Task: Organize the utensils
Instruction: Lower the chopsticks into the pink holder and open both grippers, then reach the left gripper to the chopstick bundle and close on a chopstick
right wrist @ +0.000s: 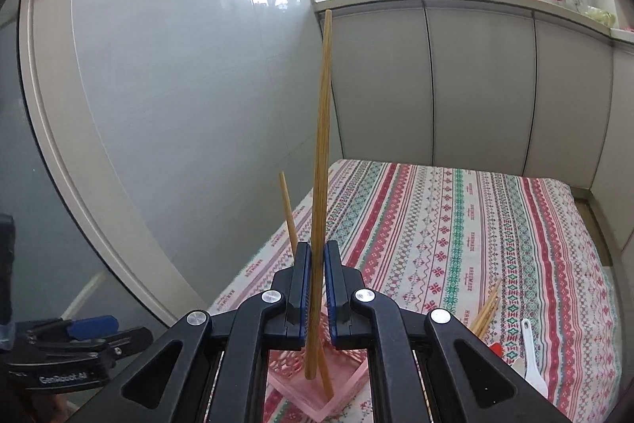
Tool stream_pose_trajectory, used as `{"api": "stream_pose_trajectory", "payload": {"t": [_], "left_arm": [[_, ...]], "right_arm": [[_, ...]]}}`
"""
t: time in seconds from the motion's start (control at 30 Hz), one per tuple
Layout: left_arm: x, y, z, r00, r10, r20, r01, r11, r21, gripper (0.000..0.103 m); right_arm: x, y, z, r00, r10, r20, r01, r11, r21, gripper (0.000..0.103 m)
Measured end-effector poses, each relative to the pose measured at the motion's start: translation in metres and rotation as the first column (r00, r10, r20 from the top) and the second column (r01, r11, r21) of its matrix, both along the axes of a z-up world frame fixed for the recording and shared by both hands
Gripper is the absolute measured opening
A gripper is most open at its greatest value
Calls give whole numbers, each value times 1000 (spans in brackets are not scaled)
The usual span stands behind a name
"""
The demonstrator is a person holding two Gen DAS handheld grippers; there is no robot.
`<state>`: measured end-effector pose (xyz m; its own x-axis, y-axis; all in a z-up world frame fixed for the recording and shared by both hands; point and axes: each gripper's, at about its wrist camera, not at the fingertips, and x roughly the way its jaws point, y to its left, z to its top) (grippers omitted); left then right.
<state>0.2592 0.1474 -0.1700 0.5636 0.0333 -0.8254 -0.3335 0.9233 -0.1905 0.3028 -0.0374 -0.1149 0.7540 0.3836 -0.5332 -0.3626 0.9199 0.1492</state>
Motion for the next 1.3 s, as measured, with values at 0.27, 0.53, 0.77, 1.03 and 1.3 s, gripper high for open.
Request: {"api": "stream_pose_trajectory", "payload": {"t": [0.27, 0.53, 0.77, 1.03, 1.3], "left_arm": [[4, -1, -4, 1000, -12, -11, 12, 1000, -22, 70], [3, -4, -4, 1000, -20, -10, 20, 1000, -19, 70], [4, -6, -4, 999, -33, -8, 32, 999, -24, 70], [5, -16, -5, 998, -68, -2, 68, 996, -54, 70], [5, -43, -5, 989, -150, 12, 151, 985, -79, 70]], "right_arm": [[-2, 10, -23, 1000, 3, 12, -3, 1000, -27, 7], [-7, 13, -41, 997, -7, 80, 15, 995, -101, 8], [-15, -6, -37, 999, -25, 24, 26, 999, -28, 14], [-33, -67, 6, 995, -88, -48, 92, 991, 94, 23], [-61, -118, 23, 984, -156, -89, 164, 983, 87, 63]]}}
